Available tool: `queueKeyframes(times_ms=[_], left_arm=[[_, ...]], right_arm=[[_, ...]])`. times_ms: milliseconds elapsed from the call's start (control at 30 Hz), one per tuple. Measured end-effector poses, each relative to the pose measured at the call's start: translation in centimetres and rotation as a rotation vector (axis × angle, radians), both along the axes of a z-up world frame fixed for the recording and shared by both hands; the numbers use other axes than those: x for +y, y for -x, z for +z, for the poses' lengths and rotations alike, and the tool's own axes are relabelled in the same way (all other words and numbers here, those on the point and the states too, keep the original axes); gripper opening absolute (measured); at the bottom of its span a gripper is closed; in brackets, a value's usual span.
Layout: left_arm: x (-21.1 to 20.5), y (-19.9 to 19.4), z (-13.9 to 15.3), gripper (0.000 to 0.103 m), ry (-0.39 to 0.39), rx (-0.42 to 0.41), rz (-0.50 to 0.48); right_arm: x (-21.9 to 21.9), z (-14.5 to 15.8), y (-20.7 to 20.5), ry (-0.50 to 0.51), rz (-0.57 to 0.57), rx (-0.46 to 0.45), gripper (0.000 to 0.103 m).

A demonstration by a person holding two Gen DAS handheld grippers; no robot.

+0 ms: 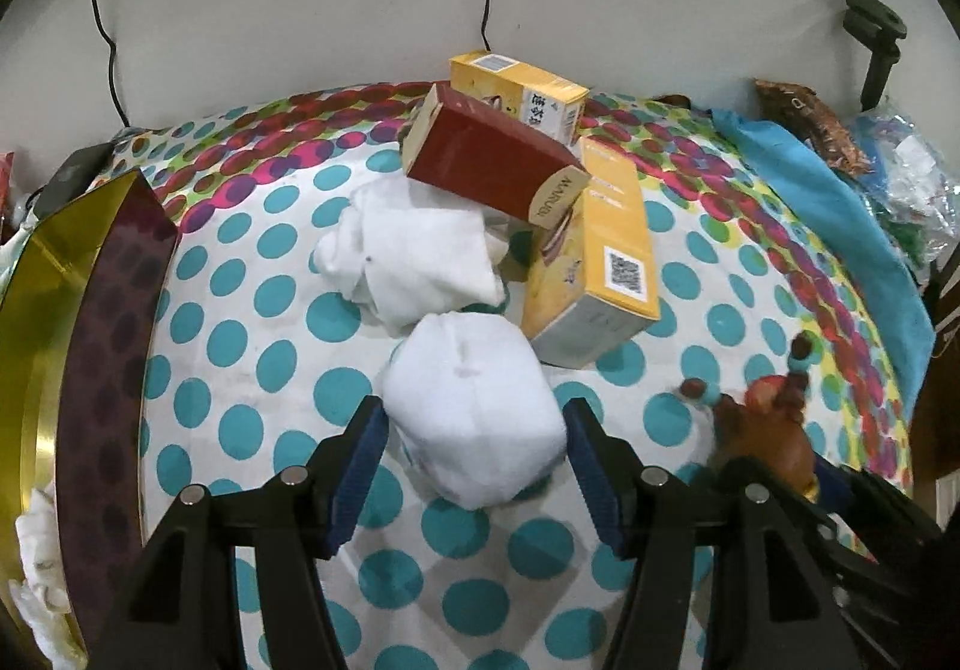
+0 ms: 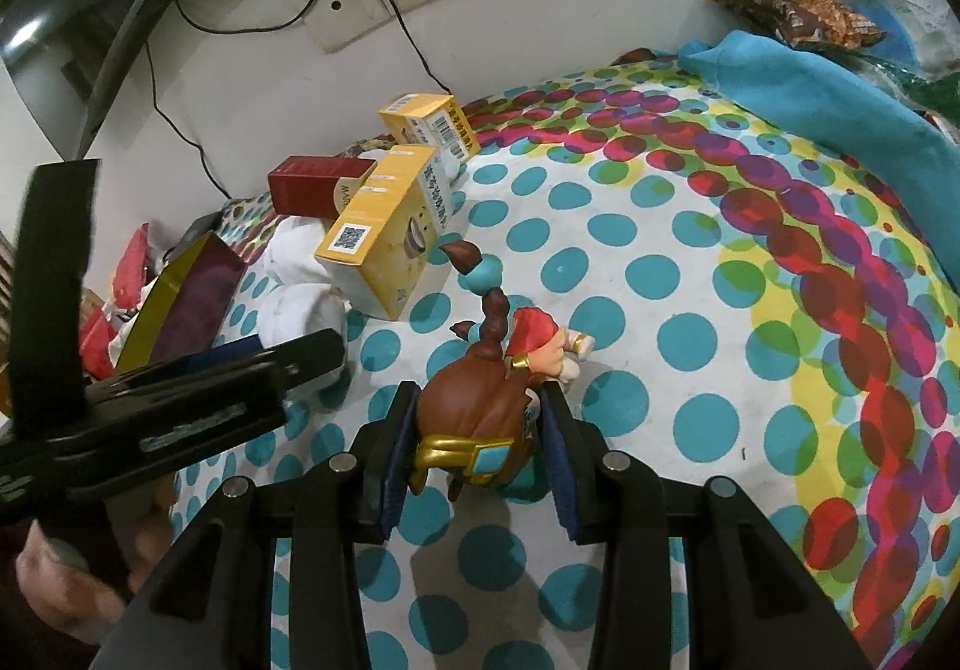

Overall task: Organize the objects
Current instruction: 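Grasp the second white sock with the left gripper while the right gripper holds the figurine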

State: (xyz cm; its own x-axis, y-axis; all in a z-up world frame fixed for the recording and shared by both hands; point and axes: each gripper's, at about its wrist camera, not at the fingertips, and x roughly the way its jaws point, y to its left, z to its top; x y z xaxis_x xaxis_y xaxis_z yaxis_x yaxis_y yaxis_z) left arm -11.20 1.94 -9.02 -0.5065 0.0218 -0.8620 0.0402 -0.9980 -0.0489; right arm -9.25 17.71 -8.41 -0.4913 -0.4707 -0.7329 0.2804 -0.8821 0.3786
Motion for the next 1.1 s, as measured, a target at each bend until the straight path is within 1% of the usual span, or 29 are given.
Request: queueKeyframes(times_ms=[67,133,167,200,233,333,433,567,700,767,933,1100], left_arm=[[0.0,0.0,-0.4,0.062,0.012,0.0,0.003],[-0.1,-0.2,-0.5,0.061,0.011,0.018,0.007],[-0.2,-0.3,-0.6,0.058,-0.005,0.028,0.007],[-0.4,-0.5,-0.6,0.05,-0.013,0.033,0.007],[-0.5,-0.6,-0.5,0.046,-0.014,0.037,0.013],[-0.8,-0.9,-0.3,0.044,-0.055,0.037,0.0],[-0.7,-1.6,0.1,0.043,-0.056,0.05,-0.011],[-0.1,-3.2,1.5,0.043,-0.021,0.095,-0.042],[0.0,-4.7,3.1,0.043,-0.008,0.123,-0.057],[0.0,-5.4,3.8,0.043,0.011,0.121,-0.052],[-0.9,-7.6,5.7,0.043,0.01,0.144,-0.041],[-3.0,-9.9,7.2,0.043,0.027,0.159,-0.002]], right_arm=[[0.0,0.0,0.0,0.005,0.003,-0.003,0.036],[0.0,-0.1,0.0,0.009,0.006,-0.003,0.036],[0.0,-0.1,-0.1,0.009,0.007,-0.003,0.036],[0.0,-0.1,-0.1,0.011,0.009,-0.004,0.036],[0.0,-0.1,-0.1,0.014,0.009,-0.005,0.036],[0.0,-0.1,-0.2,0.01,0.007,-0.005,0.036],[-0.1,-0.1,-0.3,0.008,0.005,-0.007,0.036],[-0.2,0.0,-0.5,0.002,0.008,-0.003,0.036],[-0.4,0.5,-0.9,-0.009,0.009,0.005,0.036],[-0.5,0.7,-1.2,-0.014,0.009,0.009,0.036],[-0.6,0.8,-1.8,-0.023,0.005,0.006,0.036],[-0.5,0.8,-2.7,-0.033,-0.004,-0.004,0.036]])
